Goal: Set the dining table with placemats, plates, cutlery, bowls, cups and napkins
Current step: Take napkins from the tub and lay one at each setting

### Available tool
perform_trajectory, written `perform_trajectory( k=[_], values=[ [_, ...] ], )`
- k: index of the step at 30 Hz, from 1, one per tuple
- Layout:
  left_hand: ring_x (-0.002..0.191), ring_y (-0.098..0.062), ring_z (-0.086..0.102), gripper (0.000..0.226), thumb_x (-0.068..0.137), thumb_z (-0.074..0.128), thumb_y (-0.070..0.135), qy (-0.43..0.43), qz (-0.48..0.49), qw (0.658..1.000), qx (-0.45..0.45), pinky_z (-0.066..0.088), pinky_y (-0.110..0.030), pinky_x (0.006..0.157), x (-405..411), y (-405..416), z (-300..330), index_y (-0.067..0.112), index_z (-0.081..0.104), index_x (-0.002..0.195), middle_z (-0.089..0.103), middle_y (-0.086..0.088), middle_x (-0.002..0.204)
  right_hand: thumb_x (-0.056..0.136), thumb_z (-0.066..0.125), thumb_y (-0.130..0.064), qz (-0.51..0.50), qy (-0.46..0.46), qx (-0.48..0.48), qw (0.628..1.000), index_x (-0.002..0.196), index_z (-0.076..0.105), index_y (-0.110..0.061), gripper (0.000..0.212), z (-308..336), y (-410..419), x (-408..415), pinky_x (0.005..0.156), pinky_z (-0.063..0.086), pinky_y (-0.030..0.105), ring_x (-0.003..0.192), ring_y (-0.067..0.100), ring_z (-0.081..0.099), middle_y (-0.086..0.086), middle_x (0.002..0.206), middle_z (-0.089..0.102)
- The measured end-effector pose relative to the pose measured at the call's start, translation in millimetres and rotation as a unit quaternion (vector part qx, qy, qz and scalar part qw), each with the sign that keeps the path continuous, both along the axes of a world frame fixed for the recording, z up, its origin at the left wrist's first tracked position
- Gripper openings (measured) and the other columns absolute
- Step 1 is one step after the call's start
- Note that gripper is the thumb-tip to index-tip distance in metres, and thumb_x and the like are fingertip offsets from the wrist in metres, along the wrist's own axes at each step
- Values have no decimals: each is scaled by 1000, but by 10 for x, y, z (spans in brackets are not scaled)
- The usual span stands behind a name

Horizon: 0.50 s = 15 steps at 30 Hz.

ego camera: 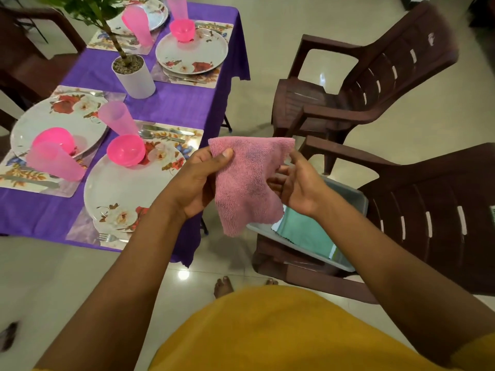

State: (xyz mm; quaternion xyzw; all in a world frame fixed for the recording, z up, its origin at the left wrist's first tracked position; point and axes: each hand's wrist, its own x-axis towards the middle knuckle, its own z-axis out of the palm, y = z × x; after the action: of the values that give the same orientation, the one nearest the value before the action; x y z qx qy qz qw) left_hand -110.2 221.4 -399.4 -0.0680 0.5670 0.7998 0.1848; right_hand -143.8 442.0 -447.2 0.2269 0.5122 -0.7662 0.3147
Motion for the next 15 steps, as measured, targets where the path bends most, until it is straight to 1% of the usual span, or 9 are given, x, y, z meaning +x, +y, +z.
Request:
perform_trajectory(
  k=[2,3,4,6,8,10,12,13,15],
  values=[
    [111,-22,71,32,104,55,18,-5,0,1000,8,59,-30,86,10,-13,-15,9,64,134,74,-8,120,86,41,-87,51,4,15,999,129,66,-1,99,-49,-9,56,105,52,49,118,36,68,21,127,70],
    [111,-23,71,33,104,55,17,-5,-2,1000,12,60,-31,86,11,-28,-36,9,63,135,73,-10,121,82,39,-92,73,7,10,997,130,66,0,107,-58,-11,76,112,46,54,126,39,63,23,133,66],
    [109,-23,71,33,104,55,15,-4,-3,1000,18,60,-32,86,15,-35,-48,8,63,136,73,-10,121,79,37,-95,96,15,6,995,133,64,1,114,-57,-13,87,115,41,57,130,41,58,24,137,63],
    [107,-22,71,35,104,56,12,1,-1,1000,22,60,-34,87,25,-51,-67,6,61,138,73,-11,120,78,26,-98,141,26,1,990,138,60,2,122,-42,-19,97,116,40,59,131,43,57,27,138,61],
    [108,-24,70,42,101,59,13,2,-2,1000,26,60,-37,88,36,-65,-75,5,58,142,71,-12,122,78,19,-98,171,27,-11,985,135,63,1,122,-32,-28,97,113,43,58,127,41,61,25,134,64],
    [110,-25,70,47,99,59,14,-1,-3,1000,30,60,-39,88,41,-78,-68,5,55,145,70,-13,124,77,18,-99,190,24,-45,981,135,63,2,125,-43,-36,95,116,40,59,131,43,57,26,137,62],
    [111,-26,69,46,102,56,12,2,-5,999,36,59,-39,88,45,-97,-60,3,53,147,69,-14,125,77,20,-99,184,23,-112,976,138,59,5,127,-46,-56,98,120,34,57,138,45,50,29,143,55],
    [111,-26,70,45,103,54,10,2,-6,999,41,59,-39,88,50,-101,-50,3,52,147,69,-15,125,78,23,-98,173,26,-149,973,137,60,4,123,-34,-71,99,121,33,55,137,44,51,29,142,56],
    [108,-25,71,43,105,52,8,-2,-7,999,53,60,-38,86,62,-109,-43,2,52,147,70,-14,122,85,32,-91,140,50,-196,969,134,63,-3,106,-7,-105,89,120,36,53,130,39,55,23,133,62]
  ],
)
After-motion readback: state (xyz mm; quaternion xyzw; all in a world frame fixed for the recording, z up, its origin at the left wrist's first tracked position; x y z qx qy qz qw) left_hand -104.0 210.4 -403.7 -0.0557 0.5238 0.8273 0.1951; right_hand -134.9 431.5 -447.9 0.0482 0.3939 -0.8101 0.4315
